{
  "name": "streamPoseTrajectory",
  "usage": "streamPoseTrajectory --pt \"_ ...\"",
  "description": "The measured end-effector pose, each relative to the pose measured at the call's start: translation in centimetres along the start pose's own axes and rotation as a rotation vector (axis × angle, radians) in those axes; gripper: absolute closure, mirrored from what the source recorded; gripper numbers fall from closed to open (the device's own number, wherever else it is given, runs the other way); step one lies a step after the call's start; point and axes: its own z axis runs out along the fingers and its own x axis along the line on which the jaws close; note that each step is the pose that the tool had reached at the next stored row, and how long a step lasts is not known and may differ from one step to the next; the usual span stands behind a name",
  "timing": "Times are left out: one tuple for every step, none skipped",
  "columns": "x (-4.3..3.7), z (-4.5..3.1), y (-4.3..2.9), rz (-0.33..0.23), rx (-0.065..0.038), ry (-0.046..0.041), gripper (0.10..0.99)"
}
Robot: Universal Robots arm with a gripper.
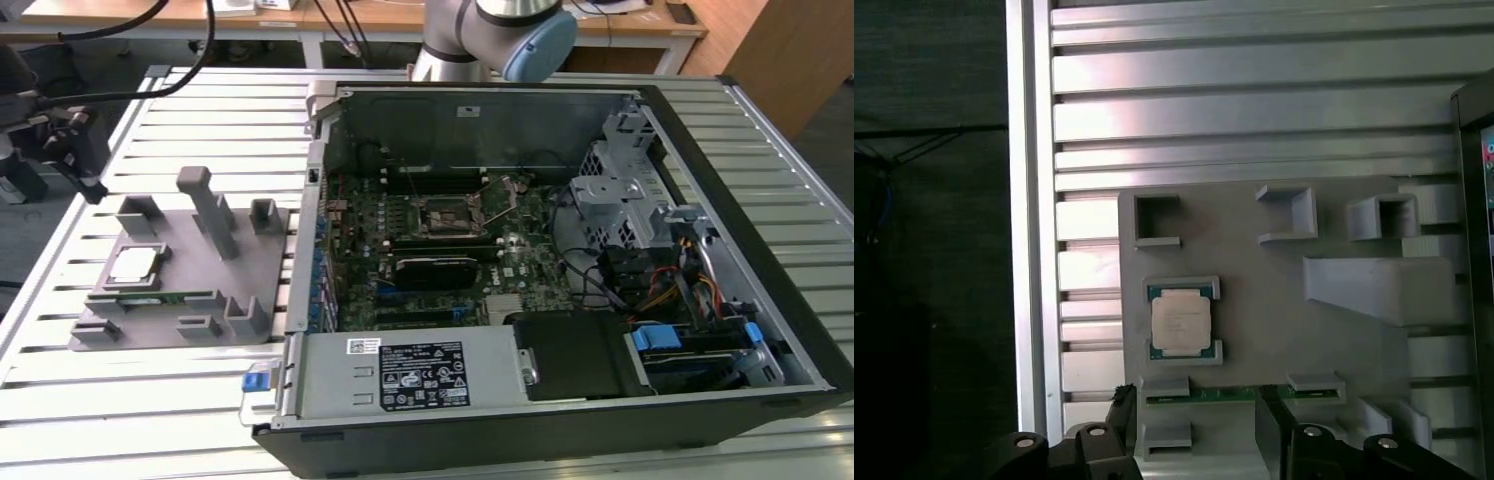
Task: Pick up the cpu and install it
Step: 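Pick up the cpu and move it towards the insertion slot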
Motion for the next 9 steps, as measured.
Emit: streamPoseTrajectory --pt "0.00 0.10 -0.02 0.000 0.000 -0.0001 0.498" --pt "0.00 0.18 -0.03 0.000 0.000 -0.0001 0.498" --pt "0.00 0.25 -0.04 0.000 0.000 -0.0001 0.498" --pt "-0.01 0.32 -0.04 0.000 0.000 0.0000 0.498" --pt "-0.01 0.36 -0.05 0.000 0.000 0.0001 0.498" --pt "-0.01 0.40 -0.05 0.000 0.000 0.0001 0.498" --pt "-0.01 0.42 -0.05 0.000 0.000 0.0002 0.498" --pt "-0.01 0.45 -0.05 0.000 0.000 0.0001 0.498" --pt "-0.01 0.47 -0.05 0.000 0.000 0.0001 0.498"
